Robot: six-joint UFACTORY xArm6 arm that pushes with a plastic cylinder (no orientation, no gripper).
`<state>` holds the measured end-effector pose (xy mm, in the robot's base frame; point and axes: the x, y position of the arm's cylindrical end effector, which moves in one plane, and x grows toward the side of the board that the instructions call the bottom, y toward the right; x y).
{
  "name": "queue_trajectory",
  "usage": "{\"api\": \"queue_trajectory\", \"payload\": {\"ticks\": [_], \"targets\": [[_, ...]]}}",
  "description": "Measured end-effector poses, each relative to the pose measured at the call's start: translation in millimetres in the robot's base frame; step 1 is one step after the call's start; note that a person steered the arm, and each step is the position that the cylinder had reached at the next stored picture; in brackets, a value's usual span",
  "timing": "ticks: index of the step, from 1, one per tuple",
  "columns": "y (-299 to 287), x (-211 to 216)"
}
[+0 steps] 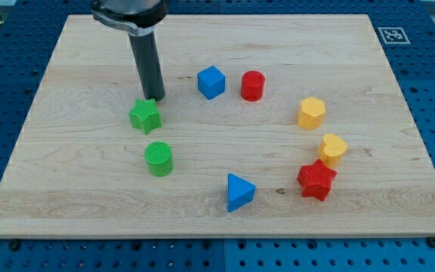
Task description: Point at bottom center
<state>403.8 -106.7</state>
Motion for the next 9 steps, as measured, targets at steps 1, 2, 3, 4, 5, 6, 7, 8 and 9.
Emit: {"api": "queue_trajectory", "payload": {"ticks": [1, 2, 3, 4, 5, 6, 7, 8, 9], "targets": [[-13.2, 0.0], [-45.8, 5.4], [-55.8, 27.7], [-53.3, 87.3], [-32.3, 145.8], [7.2, 201.4], [30.0, 214.5], [37.6, 214.1], [116.8, 209.1]]}}
